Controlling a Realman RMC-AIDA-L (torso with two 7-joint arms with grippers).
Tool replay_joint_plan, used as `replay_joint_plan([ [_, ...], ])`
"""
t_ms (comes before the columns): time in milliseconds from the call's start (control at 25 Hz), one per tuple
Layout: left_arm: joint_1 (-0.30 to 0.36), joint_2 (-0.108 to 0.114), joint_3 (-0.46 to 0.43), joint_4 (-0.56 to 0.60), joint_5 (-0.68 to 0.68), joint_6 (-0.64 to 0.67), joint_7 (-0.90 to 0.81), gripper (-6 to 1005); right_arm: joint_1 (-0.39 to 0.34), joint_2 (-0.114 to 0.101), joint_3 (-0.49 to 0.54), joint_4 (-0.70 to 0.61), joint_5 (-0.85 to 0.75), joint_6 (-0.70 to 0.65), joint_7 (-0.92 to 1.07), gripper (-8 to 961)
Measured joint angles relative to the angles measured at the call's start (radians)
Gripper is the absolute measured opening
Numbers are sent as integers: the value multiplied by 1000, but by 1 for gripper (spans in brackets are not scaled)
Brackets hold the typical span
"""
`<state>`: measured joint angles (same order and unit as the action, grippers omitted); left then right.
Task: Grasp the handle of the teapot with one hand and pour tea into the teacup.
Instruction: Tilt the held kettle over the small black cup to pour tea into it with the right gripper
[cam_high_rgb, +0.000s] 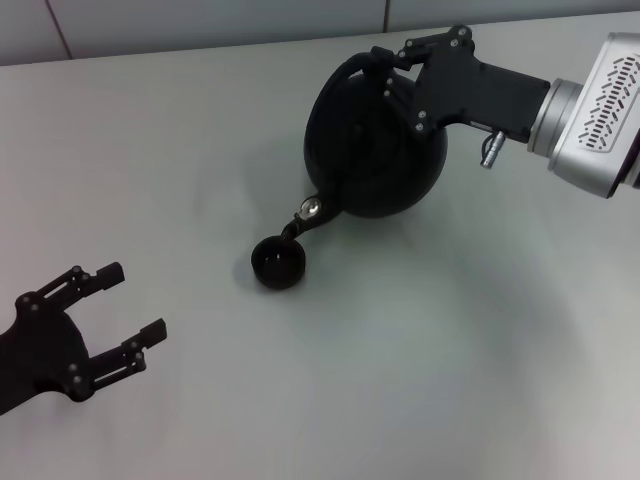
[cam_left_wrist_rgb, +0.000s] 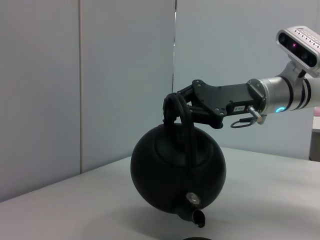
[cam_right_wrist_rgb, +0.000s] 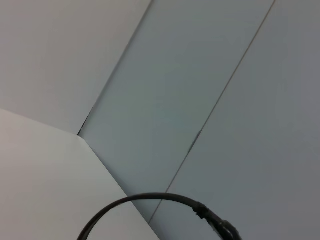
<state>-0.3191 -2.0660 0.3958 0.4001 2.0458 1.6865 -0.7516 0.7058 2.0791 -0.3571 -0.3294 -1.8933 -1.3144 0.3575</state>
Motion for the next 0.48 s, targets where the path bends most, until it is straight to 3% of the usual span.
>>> replay_joint_plan([
  [480, -2, 0, 0, -11, -11, -1, 3, 812, -2, 2, -37, -17, 8, 1, -29, 95],
])
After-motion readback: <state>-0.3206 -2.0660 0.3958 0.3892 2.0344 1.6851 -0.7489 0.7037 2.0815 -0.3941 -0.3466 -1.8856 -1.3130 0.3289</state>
